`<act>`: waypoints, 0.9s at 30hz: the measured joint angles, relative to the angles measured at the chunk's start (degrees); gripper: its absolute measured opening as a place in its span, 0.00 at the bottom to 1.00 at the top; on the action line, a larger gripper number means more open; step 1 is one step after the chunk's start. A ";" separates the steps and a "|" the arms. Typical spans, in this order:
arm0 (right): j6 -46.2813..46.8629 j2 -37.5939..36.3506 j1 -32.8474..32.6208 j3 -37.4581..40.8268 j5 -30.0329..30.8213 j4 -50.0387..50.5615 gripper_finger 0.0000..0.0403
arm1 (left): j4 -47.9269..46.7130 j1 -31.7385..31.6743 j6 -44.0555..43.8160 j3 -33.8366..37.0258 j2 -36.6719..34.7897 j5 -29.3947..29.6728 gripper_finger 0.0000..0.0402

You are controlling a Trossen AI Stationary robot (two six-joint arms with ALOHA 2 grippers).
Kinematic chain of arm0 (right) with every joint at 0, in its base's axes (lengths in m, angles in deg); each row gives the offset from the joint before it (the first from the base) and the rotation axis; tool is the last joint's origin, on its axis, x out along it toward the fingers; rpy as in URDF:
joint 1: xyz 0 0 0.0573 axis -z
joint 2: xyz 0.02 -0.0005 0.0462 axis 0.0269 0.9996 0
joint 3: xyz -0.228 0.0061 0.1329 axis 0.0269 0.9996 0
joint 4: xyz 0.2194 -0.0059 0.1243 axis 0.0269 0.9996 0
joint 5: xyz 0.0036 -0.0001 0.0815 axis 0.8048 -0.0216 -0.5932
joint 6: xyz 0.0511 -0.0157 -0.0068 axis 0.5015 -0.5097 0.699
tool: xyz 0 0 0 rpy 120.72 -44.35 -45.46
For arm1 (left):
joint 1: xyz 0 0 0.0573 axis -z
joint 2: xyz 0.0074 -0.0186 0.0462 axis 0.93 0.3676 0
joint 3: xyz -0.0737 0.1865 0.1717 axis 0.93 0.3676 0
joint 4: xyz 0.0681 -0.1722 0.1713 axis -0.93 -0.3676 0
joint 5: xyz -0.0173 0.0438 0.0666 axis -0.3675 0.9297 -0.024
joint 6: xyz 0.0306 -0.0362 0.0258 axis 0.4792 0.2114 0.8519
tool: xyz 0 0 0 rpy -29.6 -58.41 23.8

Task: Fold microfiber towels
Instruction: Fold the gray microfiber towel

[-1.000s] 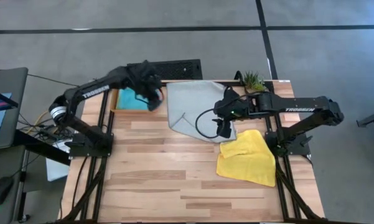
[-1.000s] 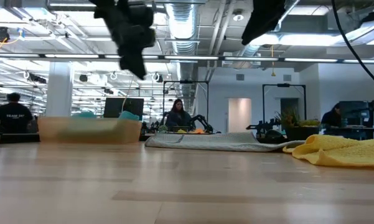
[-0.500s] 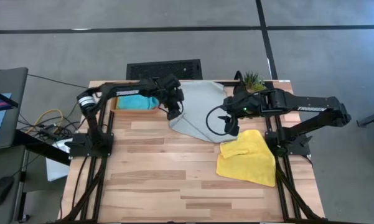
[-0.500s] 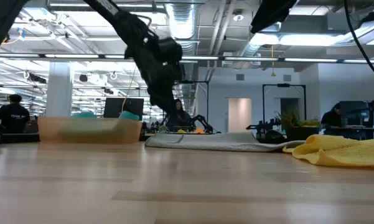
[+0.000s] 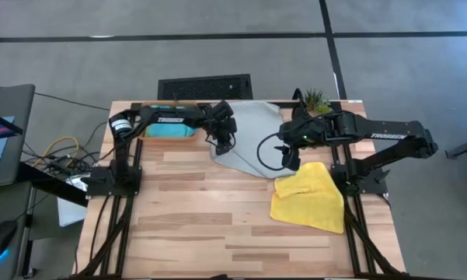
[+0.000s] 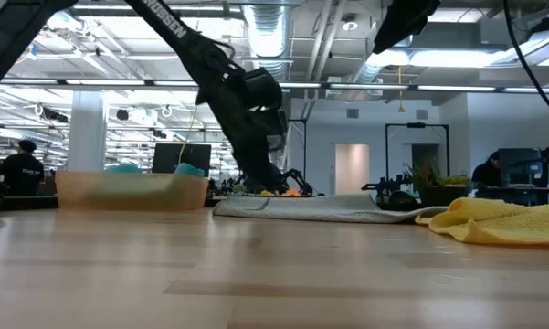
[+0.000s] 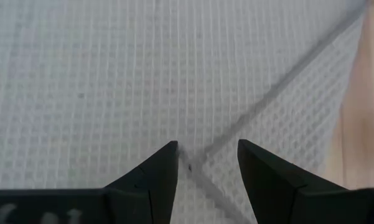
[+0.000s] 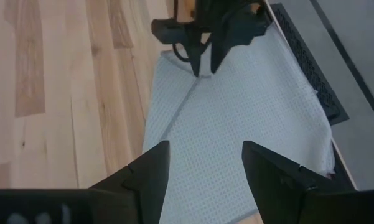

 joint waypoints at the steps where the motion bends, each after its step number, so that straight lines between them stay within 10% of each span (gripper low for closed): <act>1: 0.00 0.00 0.00 0.00 0.00 0.09 0.56 | 1.61 0.18 -0.19 -0.16 0.62 0.63 0.40; 15: 0.11 0.02 0.04 -0.02 0.05 1.28 0.56 | 0.01 0.17 -0.52 0.03 3.09 3.53 0.38; 27: 0.13 0.02 0.04 -0.02 0.12 1.32 0.56 | -0.43 0.37 -0.63 0.03 3.07 1.86 0.02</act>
